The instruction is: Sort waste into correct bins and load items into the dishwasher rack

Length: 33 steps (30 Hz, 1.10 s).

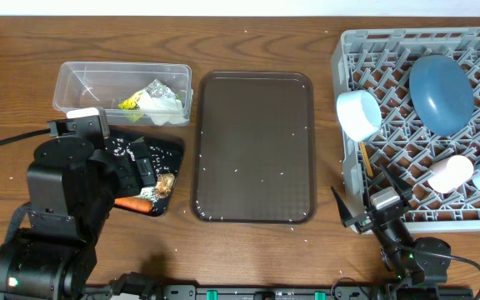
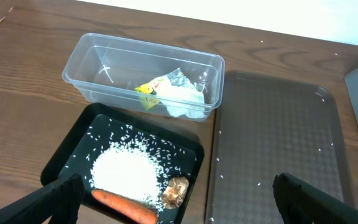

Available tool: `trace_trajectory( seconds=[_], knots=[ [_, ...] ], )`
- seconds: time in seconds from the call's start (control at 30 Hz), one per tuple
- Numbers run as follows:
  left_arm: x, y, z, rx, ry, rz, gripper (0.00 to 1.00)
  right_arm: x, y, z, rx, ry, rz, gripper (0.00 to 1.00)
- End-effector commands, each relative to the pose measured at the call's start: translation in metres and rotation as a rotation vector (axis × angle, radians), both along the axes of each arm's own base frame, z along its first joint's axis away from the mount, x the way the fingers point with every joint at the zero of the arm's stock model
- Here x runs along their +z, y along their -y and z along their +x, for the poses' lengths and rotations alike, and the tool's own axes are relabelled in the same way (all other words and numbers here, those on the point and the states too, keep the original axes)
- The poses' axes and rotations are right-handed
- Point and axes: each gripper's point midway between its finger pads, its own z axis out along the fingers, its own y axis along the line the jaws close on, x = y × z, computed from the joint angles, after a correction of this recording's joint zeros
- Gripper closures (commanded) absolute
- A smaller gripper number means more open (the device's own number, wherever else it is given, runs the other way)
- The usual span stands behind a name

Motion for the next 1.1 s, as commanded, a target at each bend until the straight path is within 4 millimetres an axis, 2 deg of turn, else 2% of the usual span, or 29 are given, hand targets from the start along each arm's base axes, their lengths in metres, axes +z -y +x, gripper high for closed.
trace_trajectory(
  seconds=[0.0,0.17,0.3,0.4,0.5,0.57,0.8,1.07],
  knots=[
    [0.001,-0.004,0.0,0.008,0.001,0.02,0.02,-0.001,-0.003,-0.001,0.016,0.008,-0.01,0.01],
    [-0.001,-0.004,-0.004,0.007,-0.01,0.023,0.02,-0.001,-0.003,-0.001,0.015,0.008,-0.01,0.01],
    [0.006,-0.004,-0.003,0.007,0.045,0.014,0.02,-0.001,-0.003,-0.001,0.016,0.008,-0.01,0.01],
    [0.021,0.012,0.01,-0.124,0.192,0.044,0.02,-0.001,-0.003,-0.001,0.016,0.008,-0.01,0.01],
    [0.025,0.029,0.015,-0.277,0.32,0.088,0.02,-0.001,-0.003,-0.001,0.015,0.008,-0.01,0.01],
    [0.018,0.033,0.013,-0.314,0.378,0.095,0.02,-0.001,-0.003,-0.001,0.015,0.008,-0.01,0.01],
    [-0.042,0.023,-0.009,-0.274,0.427,0.099,0.02,-0.001,-0.003,-0.001,0.016,0.008,-0.01,0.01],
    [-0.087,0.02,-0.029,-0.238,0.541,0.053,0.02,-0.001,-0.003,-0.001,0.016,0.008,-0.01,0.01]
  ],
)
